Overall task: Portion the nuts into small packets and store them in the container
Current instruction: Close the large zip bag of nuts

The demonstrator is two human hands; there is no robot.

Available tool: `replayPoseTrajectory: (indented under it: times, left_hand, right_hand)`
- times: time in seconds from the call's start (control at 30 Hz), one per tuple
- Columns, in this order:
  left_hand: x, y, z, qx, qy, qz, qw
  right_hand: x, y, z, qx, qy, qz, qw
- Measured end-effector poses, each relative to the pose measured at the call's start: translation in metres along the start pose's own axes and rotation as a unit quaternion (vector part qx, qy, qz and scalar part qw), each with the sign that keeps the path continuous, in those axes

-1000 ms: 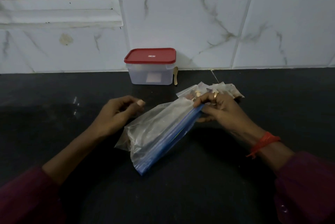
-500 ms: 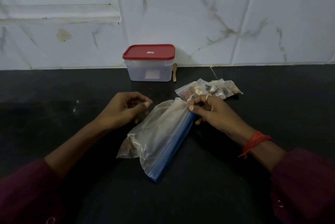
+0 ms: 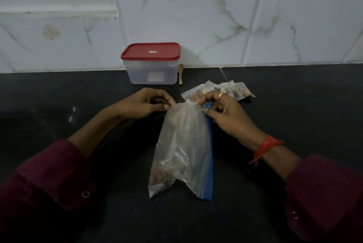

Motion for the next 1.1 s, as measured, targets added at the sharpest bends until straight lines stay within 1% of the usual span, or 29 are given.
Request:
replayPoseTrajectory:
  times: [0.13, 0.2, 0.27, 0.33, 0.43, 0.53, 0.63, 0.7, 0.77, 0.87, 0.93, 1.0, 1.07, 1.1]
  left_hand:
    - [-0.006, -0.001, 0.004, 0.023, -0.016, 0.03, 0.999]
    - [-0.007, -0.001, 0.002, 0.038, -0.024, 0.026, 0.999]
    - [-0.007, -0.004, 0.001, 0.056, -0.036, -0.005, 0.998]
    - [-0.007, -0.01, 0.004, 0.085, -0.049, -0.052, 0.994]
    - [-0.01, -0.022, 0.012, 0.121, -0.06, -0.117, 0.984]
    - [-0.016, -0.036, 0.018, 0.175, -0.073, -0.153, 0.97]
    - [-0.017, -0.043, 0.019, 0.214, -0.073, -0.165, 0.96]
    - [-0.017, -0.041, 0.019, 0.237, -0.071, -0.164, 0.955]
    - [-0.018, -0.038, 0.019, 0.237, -0.064, -0.164, 0.955]
    - [-0.026, -0.039, 0.016, 0.236, -0.054, -0.18, 0.953]
    - [-0.033, -0.04, 0.01, 0.223, -0.047, -0.173, 0.958]
    - [-0.043, -0.037, 0.002, 0.224, -0.051, -0.156, 0.961]
    - [-0.058, -0.033, -0.008, 0.23, -0.057, -0.172, 0.956]
    - [-0.067, -0.03, -0.015, 0.23, -0.056, -0.186, 0.954]
  right_hand:
    - [-0.001, -0.001, 0.0, -0.017, -0.008, -0.007, 1.0]
    - [0.0, -0.003, 0.0, -0.02, -0.006, -0.018, 1.0]
    - [0.001, -0.006, -0.002, -0.004, 0.005, -0.033, 0.999]
    - [0.003, -0.009, -0.007, 0.008, 0.025, -0.05, 0.998]
    - [0.005, -0.017, -0.01, -0.006, 0.05, -0.078, 0.996]
    - [0.009, -0.027, -0.01, -0.003, 0.069, -0.12, 0.99]
    - [0.008, -0.026, -0.007, -0.011, 0.074, -0.122, 0.99]
    - [0.005, -0.024, -0.007, -0.053, 0.056, -0.11, 0.991]
    - [0.003, -0.023, -0.002, -0.11, 0.028, -0.089, 0.99]
    - [0.003, -0.026, 0.007, -0.21, -0.038, -0.096, 0.972]
    - [0.001, -0.023, 0.013, -0.21, -0.056, -0.102, 0.971]
    - [-0.005, -0.015, 0.023, -0.191, -0.101, -0.086, 0.973]
    - [-0.015, -0.005, 0.041, -0.168, -0.171, -0.029, 0.97]
    - [-0.022, 0.002, 0.051, -0.166, -0.205, 0.022, 0.964]
Point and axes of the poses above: each hand's wrist, its own x-axis towards the middle knuckle, its own y-axis out of the palm, z = x × y, the point moved 4 cm from there along x, towards the middle knuckle, and after that the axes turned 10 degrees about x, right-handed, at the moved point
